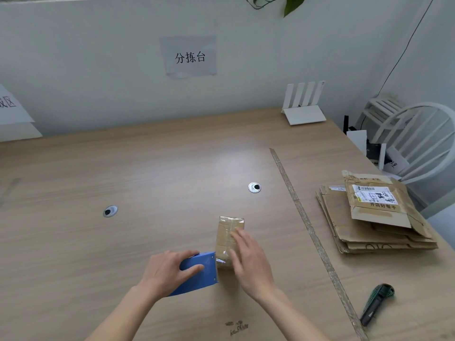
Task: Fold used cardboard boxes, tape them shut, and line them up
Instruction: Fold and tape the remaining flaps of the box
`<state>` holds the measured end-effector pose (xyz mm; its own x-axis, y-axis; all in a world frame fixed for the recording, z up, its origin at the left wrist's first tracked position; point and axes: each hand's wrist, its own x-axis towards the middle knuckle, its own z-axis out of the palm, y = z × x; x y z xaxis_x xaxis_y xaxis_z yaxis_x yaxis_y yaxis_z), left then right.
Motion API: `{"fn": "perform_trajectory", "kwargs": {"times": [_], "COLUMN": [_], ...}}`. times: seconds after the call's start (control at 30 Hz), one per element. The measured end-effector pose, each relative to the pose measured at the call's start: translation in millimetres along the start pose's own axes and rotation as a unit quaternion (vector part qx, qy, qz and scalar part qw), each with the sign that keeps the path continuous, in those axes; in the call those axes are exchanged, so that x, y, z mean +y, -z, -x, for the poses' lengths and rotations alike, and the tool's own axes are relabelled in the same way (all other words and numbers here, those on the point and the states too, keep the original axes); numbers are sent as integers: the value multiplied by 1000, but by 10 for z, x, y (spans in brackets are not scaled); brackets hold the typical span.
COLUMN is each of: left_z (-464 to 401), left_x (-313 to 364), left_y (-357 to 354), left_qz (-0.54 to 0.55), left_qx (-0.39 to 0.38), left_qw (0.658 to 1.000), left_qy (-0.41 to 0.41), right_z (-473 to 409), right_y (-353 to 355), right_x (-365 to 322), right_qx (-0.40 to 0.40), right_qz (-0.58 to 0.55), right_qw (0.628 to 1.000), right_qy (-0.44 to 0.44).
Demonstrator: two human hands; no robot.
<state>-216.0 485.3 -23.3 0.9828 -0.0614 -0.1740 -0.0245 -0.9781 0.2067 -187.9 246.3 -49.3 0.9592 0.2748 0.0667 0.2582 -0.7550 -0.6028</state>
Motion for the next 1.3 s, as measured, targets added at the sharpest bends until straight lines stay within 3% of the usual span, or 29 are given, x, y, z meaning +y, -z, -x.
{"fn": "perform_trajectory", "kwargs": {"times": [0.13,0.23,0.33,0.53,0.87,0.93,1.07,1.17,1.3], "left_z": [-5,-2,-26,-246,-402,-365,-319,-349,-376], "left_x": [-46,-123,-213,-217,-204,-302,-444,-437,-435], "left_y": [27,100,199,295,189,142,30,25,68], "left_qz": [3,1,4,-89,-152,-139,-89,-75,-69], "left_qx": [3,10,17,3,-33,-54,-19,-18,-16], "left_qw": [1000,1000,999,995,987,988,996,997,997], "left_qy": [3,18,33,-37,-47,-40,-22,-10,9], "right_z": [-203,-237,-254,-274,-280,-233,-263,-338,-406], "right_y": [-175,-288,-282,-246,-359,-395,-433,-465,-534], "right_x": [-113,-14,73,69,105,152,90,4,-62], "right_qx": [-120,-152,-158,-164,-174,-183,-180,-144,-122], "right_qz": [81,116,122,124,119,126,89,61,94], "right_qw": [989,981,980,978,977,974,979,987,988], "right_qy": [19,21,27,26,36,35,16,-33,-16]}}
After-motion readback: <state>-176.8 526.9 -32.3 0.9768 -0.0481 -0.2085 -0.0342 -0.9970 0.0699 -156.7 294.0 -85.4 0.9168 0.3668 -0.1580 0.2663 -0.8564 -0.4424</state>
